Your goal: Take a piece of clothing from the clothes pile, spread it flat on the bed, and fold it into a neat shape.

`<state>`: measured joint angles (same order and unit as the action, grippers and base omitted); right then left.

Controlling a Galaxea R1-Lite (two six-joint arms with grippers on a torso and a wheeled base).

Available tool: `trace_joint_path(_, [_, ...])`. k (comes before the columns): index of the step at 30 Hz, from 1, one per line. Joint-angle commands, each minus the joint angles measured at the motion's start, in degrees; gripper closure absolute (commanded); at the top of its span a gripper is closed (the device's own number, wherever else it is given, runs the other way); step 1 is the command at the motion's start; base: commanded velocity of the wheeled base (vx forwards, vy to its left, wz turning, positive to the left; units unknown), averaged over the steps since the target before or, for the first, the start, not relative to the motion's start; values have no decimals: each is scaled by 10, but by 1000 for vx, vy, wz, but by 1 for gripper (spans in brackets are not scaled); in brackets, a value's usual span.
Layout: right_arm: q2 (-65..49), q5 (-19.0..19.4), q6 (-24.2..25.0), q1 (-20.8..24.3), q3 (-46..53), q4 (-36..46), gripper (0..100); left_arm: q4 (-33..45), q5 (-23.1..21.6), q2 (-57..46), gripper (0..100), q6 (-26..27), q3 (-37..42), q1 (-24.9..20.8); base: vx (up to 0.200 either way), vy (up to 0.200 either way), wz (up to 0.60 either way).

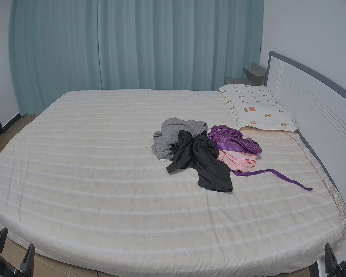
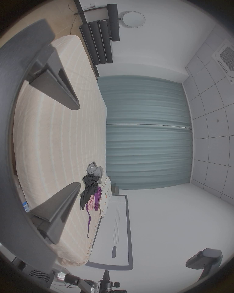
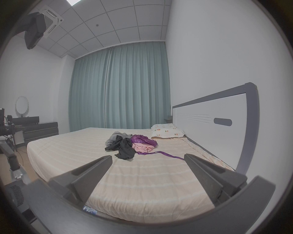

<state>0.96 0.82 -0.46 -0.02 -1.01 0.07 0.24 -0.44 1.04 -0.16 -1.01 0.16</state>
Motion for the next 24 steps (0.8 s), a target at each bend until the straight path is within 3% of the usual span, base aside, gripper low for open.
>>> trace_joint_path(1, [48, 3, 24, -2, -123, -14, 0, 0, 0, -6, 0, 0, 10, 0, 0, 0, 0])
trace_joint_path(3, [121, 11, 52, 2, -180, -2, 0, 0, 0, -6, 0, 0, 10, 0, 0, 0, 0])
trace_joint_path(12, [396, 67, 57, 30, -154, -44, 0, 0, 0, -6, 0, 0, 10, 0, 0, 0, 0])
trace_joint_path(14, [400, 68, 57, 31, -154, -46, 0, 0, 0, -6, 0, 0, 10, 0, 0, 0, 0])
trace_joint_path(15, [502, 71, 70, 48, -167, -91, 0, -1, 0, -6, 0, 0, 10, 0, 0, 0, 0])
trace_joint_path(24, [846, 68, 196, 95, -257, -263, 0, -1, 0, -6, 0, 0, 10, 0, 0, 0, 0])
